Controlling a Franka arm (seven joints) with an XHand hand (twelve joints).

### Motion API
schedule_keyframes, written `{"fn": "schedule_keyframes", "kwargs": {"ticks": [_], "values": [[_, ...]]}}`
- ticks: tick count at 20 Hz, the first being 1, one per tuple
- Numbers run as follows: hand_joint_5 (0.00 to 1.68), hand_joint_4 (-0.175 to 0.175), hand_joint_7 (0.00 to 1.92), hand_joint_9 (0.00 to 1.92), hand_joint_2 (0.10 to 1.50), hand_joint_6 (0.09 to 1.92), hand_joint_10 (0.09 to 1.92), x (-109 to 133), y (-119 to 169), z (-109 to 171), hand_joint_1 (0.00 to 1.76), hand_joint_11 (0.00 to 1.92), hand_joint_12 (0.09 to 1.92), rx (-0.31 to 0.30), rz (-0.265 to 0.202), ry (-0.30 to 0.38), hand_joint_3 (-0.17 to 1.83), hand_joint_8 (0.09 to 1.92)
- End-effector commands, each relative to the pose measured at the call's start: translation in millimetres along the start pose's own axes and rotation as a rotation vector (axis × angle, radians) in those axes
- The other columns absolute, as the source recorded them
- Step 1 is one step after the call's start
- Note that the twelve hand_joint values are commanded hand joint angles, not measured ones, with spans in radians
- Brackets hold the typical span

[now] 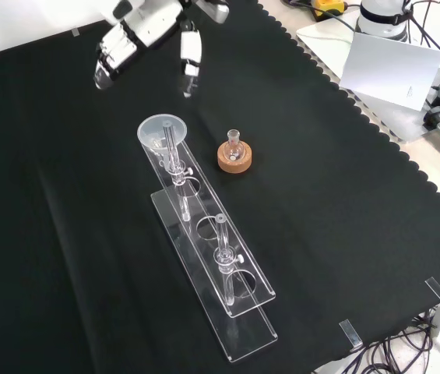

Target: Pick up the funnel from the transparent funnel stand.

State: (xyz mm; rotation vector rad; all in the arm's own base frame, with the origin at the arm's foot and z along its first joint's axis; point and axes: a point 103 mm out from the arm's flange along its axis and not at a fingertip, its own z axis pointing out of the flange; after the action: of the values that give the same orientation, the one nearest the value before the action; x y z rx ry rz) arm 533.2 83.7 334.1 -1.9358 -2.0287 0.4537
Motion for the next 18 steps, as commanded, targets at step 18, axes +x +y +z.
{"fn": "schedule_keyframes", "kwargs": {"ticks": [18], "values": [[0.00,0.060,0.00,0.00,0.74,0.09,0.18,30,19,28,0.65,0.06,1.53,0.094,-0.022,-0.068,0.09,0.09]]}}
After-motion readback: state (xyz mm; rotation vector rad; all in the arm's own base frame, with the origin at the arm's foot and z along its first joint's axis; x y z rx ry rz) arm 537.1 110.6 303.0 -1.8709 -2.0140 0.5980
